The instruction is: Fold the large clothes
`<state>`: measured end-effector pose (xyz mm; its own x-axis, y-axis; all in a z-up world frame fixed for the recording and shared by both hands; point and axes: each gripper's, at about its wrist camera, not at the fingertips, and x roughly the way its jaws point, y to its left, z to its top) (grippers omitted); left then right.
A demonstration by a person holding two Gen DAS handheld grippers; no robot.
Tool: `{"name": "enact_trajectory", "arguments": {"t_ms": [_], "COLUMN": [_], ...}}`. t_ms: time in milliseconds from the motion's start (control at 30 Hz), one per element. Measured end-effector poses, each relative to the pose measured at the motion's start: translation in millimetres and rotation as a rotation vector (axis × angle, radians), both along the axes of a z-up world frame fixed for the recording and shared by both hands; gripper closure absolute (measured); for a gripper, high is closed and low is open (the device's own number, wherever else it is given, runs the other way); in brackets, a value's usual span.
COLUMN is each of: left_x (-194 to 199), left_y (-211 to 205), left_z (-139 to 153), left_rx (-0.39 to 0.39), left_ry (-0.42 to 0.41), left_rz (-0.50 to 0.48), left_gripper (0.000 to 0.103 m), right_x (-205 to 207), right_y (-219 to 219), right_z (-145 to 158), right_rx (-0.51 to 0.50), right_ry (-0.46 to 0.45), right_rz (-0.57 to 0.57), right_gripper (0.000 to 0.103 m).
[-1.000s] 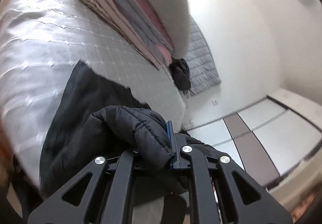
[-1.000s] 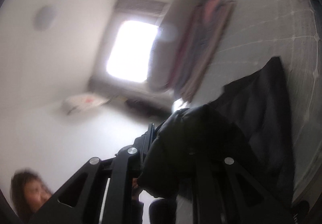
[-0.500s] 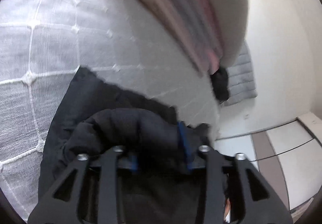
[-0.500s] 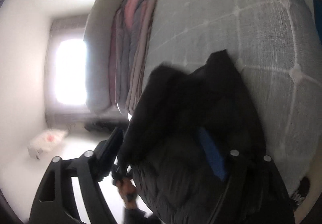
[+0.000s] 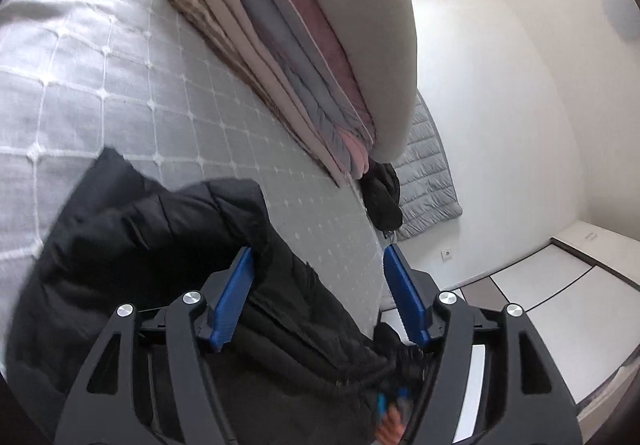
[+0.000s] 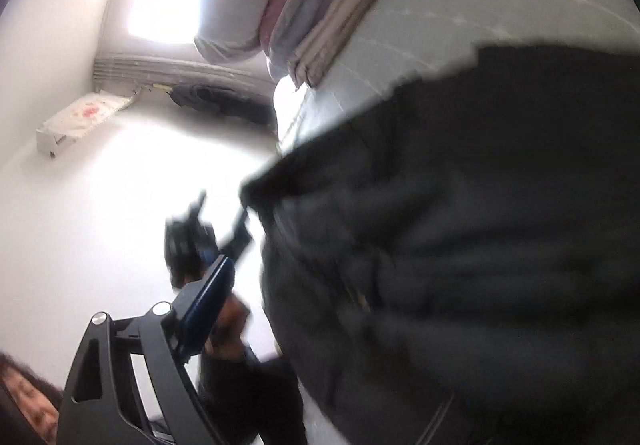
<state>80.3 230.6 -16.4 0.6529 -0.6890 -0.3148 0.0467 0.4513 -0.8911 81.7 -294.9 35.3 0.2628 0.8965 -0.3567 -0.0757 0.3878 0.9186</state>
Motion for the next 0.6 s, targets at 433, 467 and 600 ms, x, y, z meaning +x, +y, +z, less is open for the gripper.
{"name": "enact_trajectory", "arguments": {"t_ms": [433, 467, 600], "left_x": [-19.6, -19.1, -12.3], "left_y": [34.6, 39.6, 31.7], "left_z": [13.7, 11.3, 9.3], "left_rx": [0.016, 0.0, 0.019], "left_ry": [-0.099, -0.088, -0.085], "left_rz": [0.191, 0.194, 0.138], "left_gripper": [0.03, 0.03, 0.03], "right_x": [84.9, 82.1, 40.7], "right_y": [-4.4, -0.8, -9.3], "right_z": [-41.9, -36.1, 21.5], "right_rx": [0.012, 0.003, -0.173], "right_ry": [0.177, 0.15, -0.088], "right_rz": [-0.171, -0.166, -0.192], "right_gripper": [0.014, 0.014, 0.014]}}
